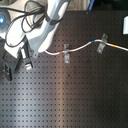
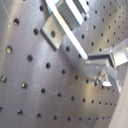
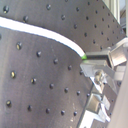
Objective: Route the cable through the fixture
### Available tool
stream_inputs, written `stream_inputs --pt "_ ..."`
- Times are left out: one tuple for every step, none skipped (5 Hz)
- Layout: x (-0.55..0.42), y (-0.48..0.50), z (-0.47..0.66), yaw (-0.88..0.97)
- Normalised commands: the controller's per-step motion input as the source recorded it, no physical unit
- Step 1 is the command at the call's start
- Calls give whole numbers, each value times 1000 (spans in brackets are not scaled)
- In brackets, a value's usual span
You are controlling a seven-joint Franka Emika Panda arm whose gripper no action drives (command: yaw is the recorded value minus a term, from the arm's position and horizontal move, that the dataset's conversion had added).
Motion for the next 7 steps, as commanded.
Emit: stream_inputs --pt "18 -11 -26 0" --pt "248 -149 -468 -9" --pt "383 -222 -594 -60" --pt "280 -147 -471 -49" --pt "98 191 184 103" --pt "-63 347 307 286" --pt "29 321 -3 220"
